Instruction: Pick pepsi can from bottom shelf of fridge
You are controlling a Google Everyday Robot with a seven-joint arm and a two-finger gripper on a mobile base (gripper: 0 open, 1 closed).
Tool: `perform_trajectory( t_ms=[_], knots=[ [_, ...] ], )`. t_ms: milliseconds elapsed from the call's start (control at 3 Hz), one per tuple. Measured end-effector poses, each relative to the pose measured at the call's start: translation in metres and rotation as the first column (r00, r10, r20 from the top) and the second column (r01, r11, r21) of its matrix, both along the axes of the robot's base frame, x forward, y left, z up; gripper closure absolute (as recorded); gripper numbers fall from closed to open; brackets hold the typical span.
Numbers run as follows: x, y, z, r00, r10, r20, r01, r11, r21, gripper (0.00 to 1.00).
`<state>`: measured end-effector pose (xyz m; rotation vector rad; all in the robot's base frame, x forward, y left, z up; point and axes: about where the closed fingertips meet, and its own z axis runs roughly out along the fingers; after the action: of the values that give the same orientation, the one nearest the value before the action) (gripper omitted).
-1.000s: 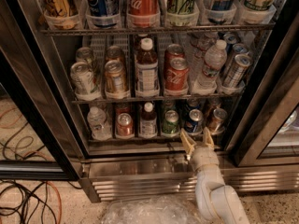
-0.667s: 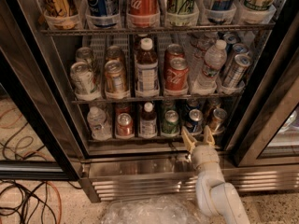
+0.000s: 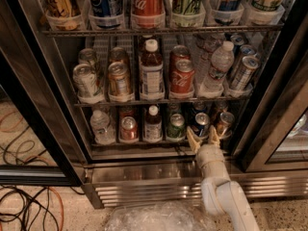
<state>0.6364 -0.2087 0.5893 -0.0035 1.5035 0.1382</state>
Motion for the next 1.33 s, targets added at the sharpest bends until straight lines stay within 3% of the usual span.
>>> perform_trajectory(
  t_ms=[667, 1000, 1333],
  knots=[
    [0.041, -0.004, 0.004, 0.9999, -0.011, -0.003, 0.011, 1.0, 0.0, 0.34],
    [0.048, -0.003, 0.005, 0.9999, -0.013, -0.001, 0.013, 1.0, 0.002, 0.37],
    [0.048, -0.003, 0.005, 0.9999, -0.013, -0.001, 0.013, 1.0, 0.002, 0.56]
  ],
)
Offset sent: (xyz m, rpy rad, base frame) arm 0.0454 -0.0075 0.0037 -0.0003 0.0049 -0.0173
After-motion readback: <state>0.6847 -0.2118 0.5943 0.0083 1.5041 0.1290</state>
